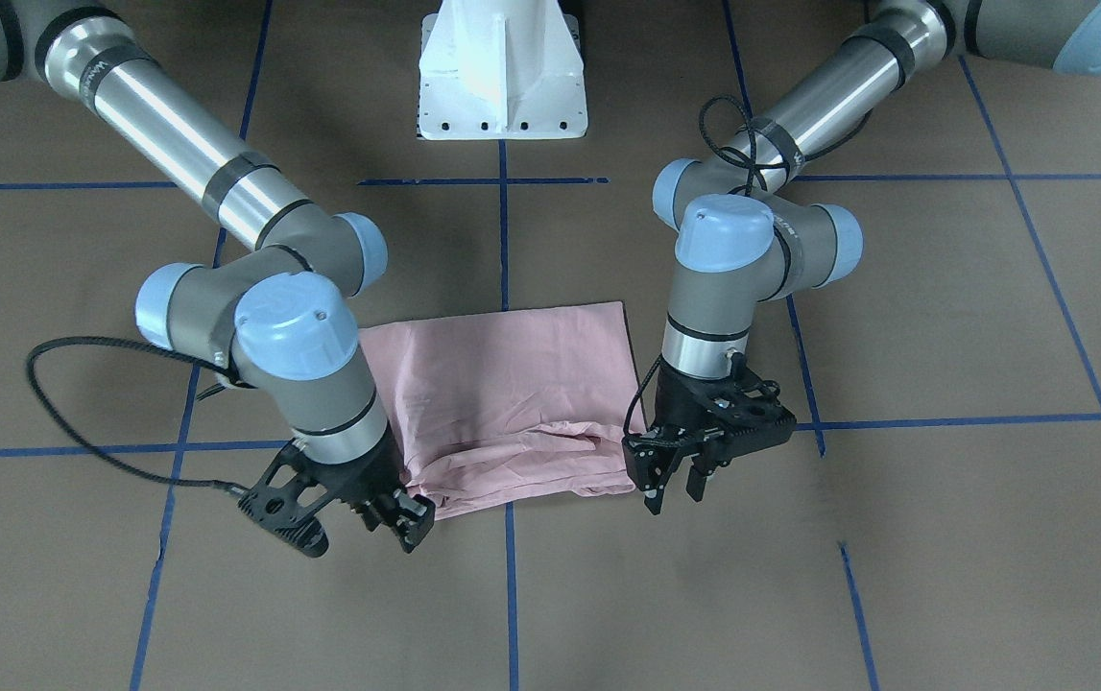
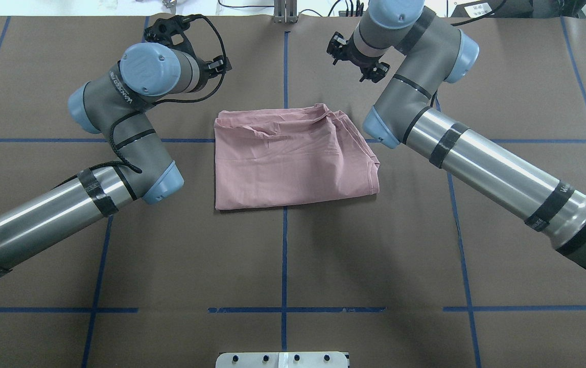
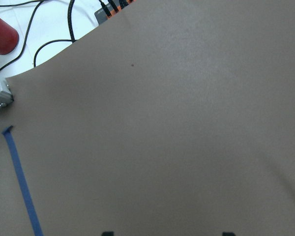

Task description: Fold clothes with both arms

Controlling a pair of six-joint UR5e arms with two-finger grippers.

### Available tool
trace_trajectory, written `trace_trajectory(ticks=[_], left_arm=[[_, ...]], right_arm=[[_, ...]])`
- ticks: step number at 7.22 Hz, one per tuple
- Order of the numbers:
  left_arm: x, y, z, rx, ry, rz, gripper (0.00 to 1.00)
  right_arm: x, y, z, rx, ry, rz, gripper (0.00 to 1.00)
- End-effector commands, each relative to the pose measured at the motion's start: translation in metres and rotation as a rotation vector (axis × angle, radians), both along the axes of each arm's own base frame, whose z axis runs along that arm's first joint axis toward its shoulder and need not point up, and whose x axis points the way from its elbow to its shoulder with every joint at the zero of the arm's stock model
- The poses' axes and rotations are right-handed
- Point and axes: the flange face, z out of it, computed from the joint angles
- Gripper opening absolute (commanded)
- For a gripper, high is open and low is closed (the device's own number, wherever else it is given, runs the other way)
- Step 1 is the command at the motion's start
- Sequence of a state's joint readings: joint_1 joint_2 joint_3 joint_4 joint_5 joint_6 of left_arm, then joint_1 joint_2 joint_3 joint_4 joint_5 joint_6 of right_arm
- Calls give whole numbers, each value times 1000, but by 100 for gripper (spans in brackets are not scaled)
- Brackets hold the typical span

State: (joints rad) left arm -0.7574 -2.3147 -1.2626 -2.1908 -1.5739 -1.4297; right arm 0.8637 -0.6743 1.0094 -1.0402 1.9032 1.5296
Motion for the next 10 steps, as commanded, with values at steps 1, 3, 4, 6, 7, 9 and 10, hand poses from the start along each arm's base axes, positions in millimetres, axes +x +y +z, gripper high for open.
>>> trace_trajectory(ticks=[1, 3, 4, 6, 7, 9, 10], left_arm=[[-69, 6, 16, 18, 35, 121, 100], [-204, 2, 93, 181, -136, 313, 100], [-276, -1, 136, 232, -195, 411, 100], [-430, 11, 201, 313, -241, 498, 100], [-491, 24, 205, 346, -258, 491, 100], [-542, 64, 197, 254, -314, 566, 100], [-545, 75, 207, 131, -296, 601, 100]], right_arm=[[69, -14, 24, -5, -40, -60, 100], [228, -18, 139, 88, 2, -212, 100], [311, -17, 191, 139, 42, -278, 100], [442, -11, 253, 246, 192, -453, 100], [498, -2, 243, 255, 229, -495, 100], [522, 50, 216, 246, 238, -536, 100], [522, 74, 222, 231, 224, -539, 100]])
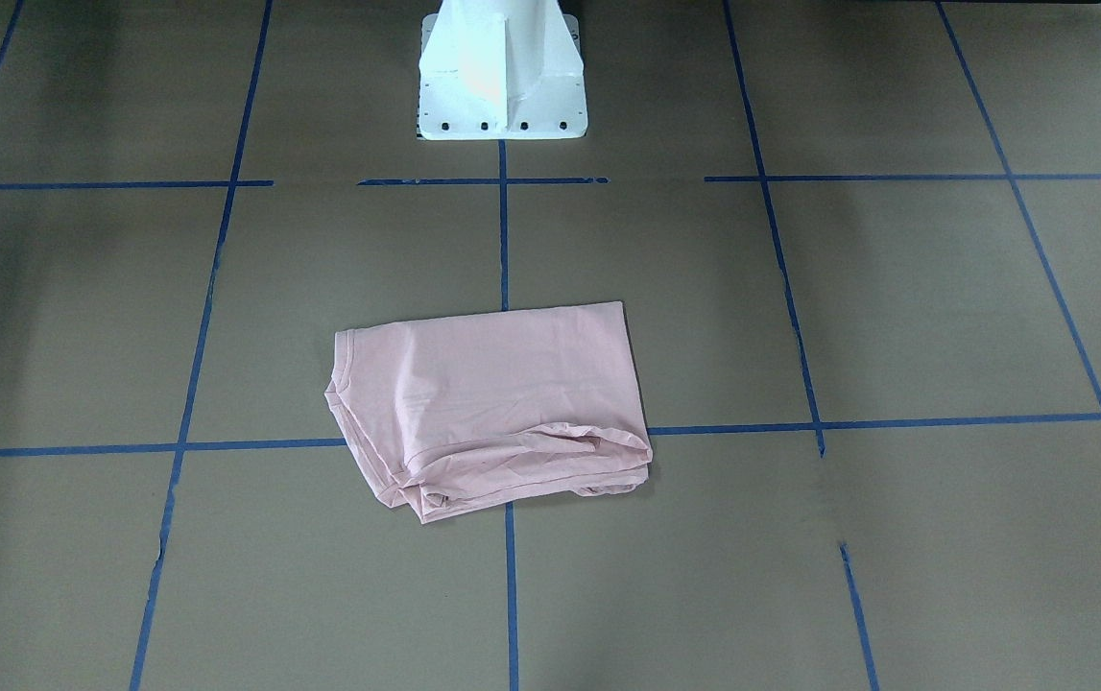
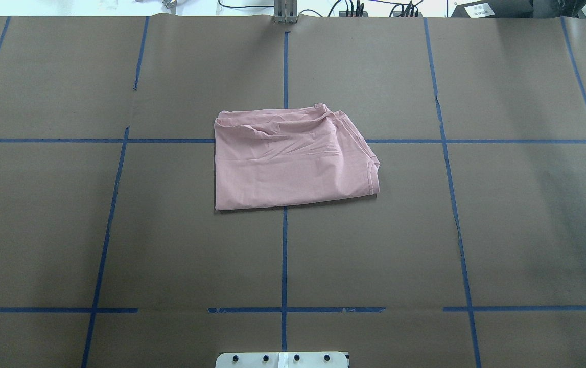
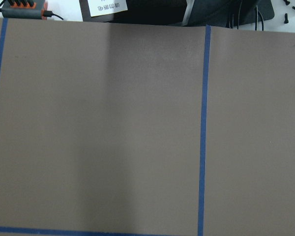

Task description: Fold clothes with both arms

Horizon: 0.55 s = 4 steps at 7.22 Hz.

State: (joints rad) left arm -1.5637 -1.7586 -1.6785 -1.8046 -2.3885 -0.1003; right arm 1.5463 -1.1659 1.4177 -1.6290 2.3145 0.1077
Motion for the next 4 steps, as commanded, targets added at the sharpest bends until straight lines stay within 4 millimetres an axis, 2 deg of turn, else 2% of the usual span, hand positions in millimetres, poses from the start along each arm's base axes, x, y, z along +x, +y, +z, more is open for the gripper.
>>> trace_trajectory(ticks=[1, 2, 3, 4], left_arm=[[-14, 37, 14, -133, -26, 30, 100], [-10, 76, 19, -131, -25, 33, 100], [-10, 78, 19, -122, -28, 31, 100], [-10, 81, 23, -116, -28, 35, 100]], right_arm=[[3, 51, 22, -48, -26, -17, 100], [2, 51, 30, -66, -34, -15, 100], [2, 57, 30, -61, -37, -19, 100], [1, 74, 26, -41, -39, -21, 100]])
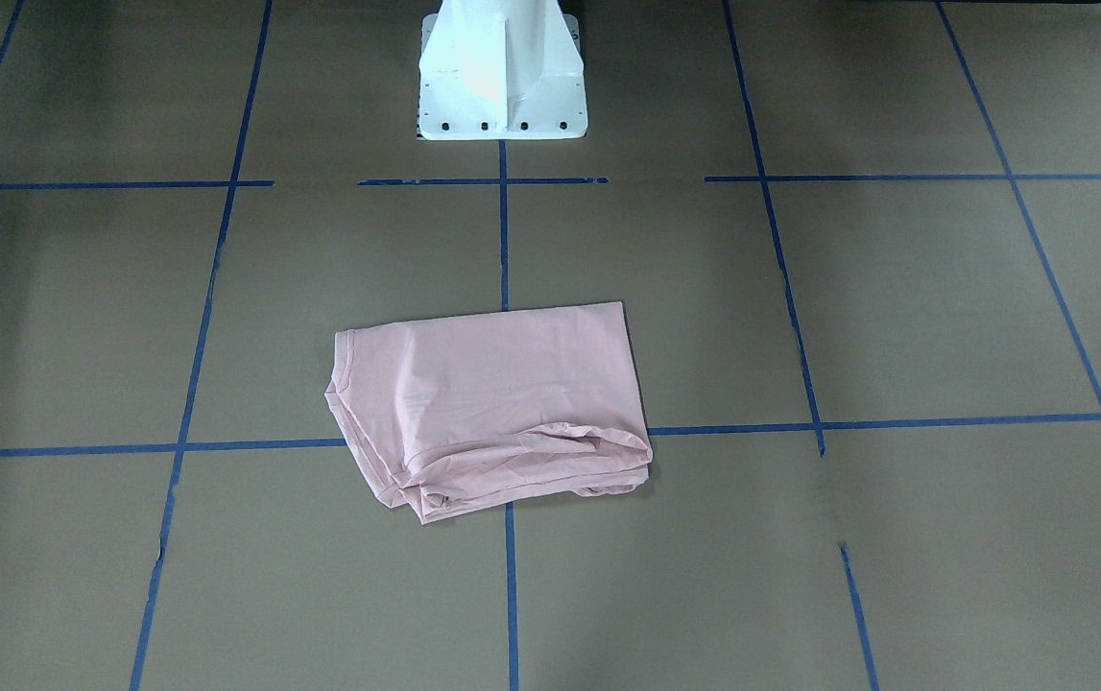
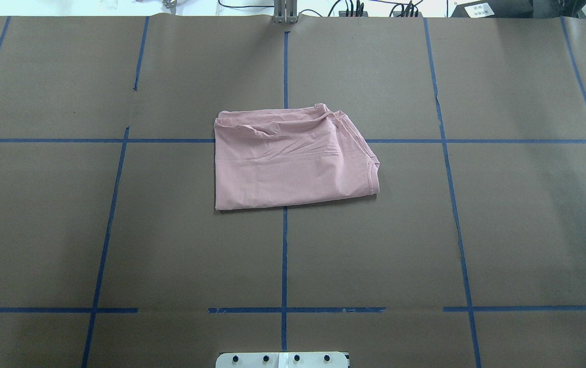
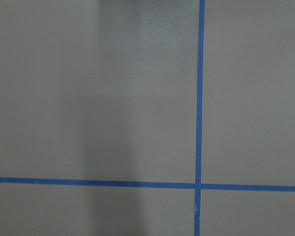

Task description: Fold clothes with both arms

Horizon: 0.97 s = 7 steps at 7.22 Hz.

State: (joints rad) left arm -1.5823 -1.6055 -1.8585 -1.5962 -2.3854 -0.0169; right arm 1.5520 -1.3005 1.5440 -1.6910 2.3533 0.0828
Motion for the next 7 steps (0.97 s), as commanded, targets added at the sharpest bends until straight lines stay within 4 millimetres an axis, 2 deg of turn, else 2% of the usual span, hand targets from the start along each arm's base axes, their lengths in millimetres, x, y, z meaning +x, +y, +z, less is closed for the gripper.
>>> trace_trajectory(ticks=[1, 2, 3, 4, 5, 6, 7], left_arm=[[0, 5, -8, 45, -2, 0, 100], [0, 8, -4, 38, -4, 1, 100], [0, 10, -2, 30, -3, 2, 100], [0, 32, 13, -91, -2, 5, 100], [-4, 39, -7, -55, -3, -3, 100], [-3, 53, -4, -60, -2, -3, 100], [-3, 52, 5, -77, -2, -3, 100]], right_arm=[[-15, 22, -14, 19, -5, -20, 100], [-16, 29, -10, 21, -8, -22, 100], [-15, 30, -22, 41, -6, -19, 100], [0, 53, -11, -37, -30, 4, 100], [0, 57, -9, -44, -45, 4, 100], [-9, 56, -2, -57, -33, -12, 100], [-9, 59, -4, -53, -33, -12, 100]])
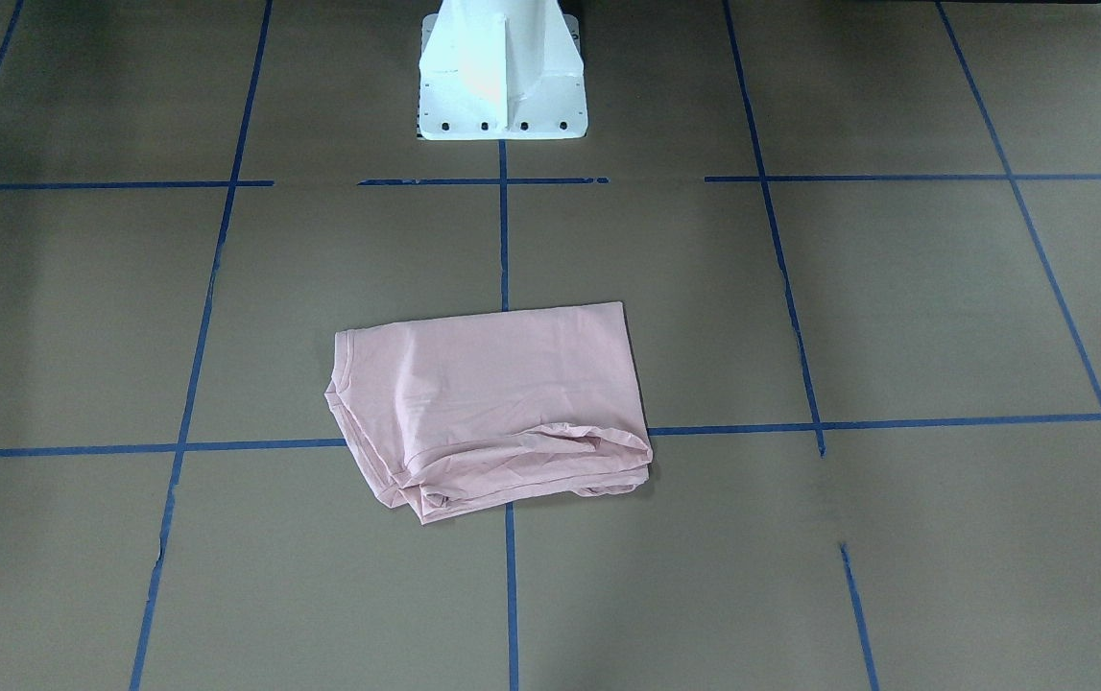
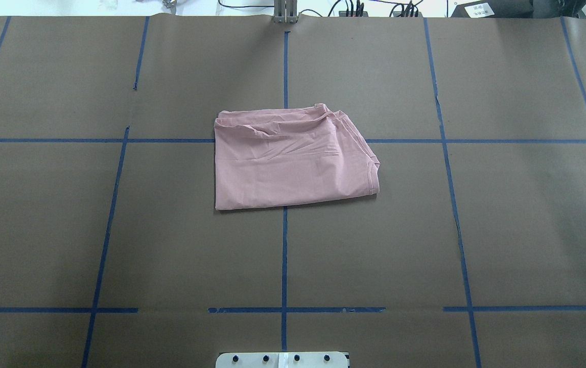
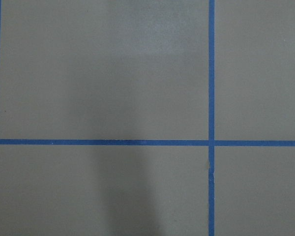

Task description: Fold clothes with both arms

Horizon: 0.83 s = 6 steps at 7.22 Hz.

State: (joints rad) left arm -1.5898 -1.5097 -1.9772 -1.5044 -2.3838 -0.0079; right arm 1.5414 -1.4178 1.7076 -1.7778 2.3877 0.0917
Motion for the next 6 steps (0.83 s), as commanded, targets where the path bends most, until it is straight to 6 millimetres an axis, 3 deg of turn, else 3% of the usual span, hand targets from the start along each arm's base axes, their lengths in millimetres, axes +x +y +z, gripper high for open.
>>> trace_trajectory(ticks=[1, 4, 5, 6], left_arm=[[0, 3, 21, -47, 1, 1, 100], [-3, -16, 111, -195, 10, 16, 100], [-12, -15, 126, -199, 10, 23, 100], [-16, -17, 120, -184, 9, 18, 100]], right_arm=[[1, 26, 30, -53, -1, 0, 100], [3, 32, 27, -21, -2, 6, 100], [-1, 32, 27, -22, -2, -2, 100], [-3, 31, 25, -18, 0, -6, 100]])
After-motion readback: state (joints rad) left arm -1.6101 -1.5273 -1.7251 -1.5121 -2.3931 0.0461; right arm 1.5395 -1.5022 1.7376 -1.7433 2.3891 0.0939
